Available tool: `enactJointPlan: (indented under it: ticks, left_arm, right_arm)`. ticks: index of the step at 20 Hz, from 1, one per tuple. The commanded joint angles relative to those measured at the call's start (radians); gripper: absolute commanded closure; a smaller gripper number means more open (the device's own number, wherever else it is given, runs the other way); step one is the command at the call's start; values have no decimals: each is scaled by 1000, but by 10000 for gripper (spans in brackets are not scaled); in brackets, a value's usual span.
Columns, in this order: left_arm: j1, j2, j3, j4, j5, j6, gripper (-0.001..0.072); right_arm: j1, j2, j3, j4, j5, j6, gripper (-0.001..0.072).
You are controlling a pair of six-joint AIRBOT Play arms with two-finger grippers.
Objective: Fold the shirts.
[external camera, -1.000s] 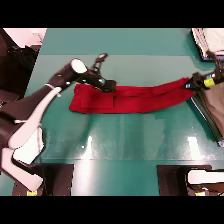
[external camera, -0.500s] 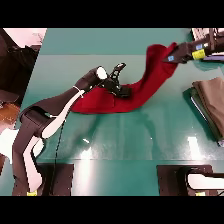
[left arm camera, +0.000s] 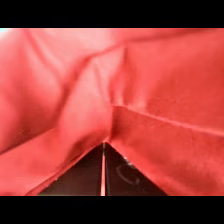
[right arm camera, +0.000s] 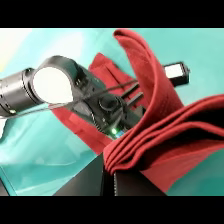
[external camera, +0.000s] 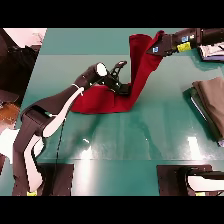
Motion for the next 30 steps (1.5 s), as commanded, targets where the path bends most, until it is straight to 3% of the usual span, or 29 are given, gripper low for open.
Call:
enactJointPlan:
  ticks: [1,9,12,15,16,17,19,20,22,26,30]
  left_arm:
    - [49,28,48,32,-86,2,682]
    - [280,307,49,401,-252,10,682]
    - [402,419,49,454,-290,10,681]
    - [495,503,49,453,-292,10,681]
    - [516,521,49,453,-298,9,681]
    - [531,535,48,453,-307,9,681]
    - [547,550,48,452,-320,9,681]
    - [547,554,48,447,-329,8,681]
    - [546,554,48,429,-352,9,681]
    - [545,554,48,365,-363,9,681]
    - [545,545,48,311,-362,10,681]
  right_arm:
    - [19,-2,2,0,-21,-8,698]
    - [170,-100,3,3,-107,-54,697]
    - [325,-192,3,3,-249,-104,695]
    - [491,-315,3,3,-490,-155,690]
    - [531,-354,7,3,-561,-155,623]
    - [563,-396,27,3,-595,-155,460]
    - [595,-469,114,-1,-572,-154,215]
    - [592,-484,151,-11,-537,-154,152]
    - [544,-457,154,-48,-421,-152,152]
    - [351,-308,-56,-150,-166,-90,152]
    - [114,-185,-352,-151,-145,-22,153]
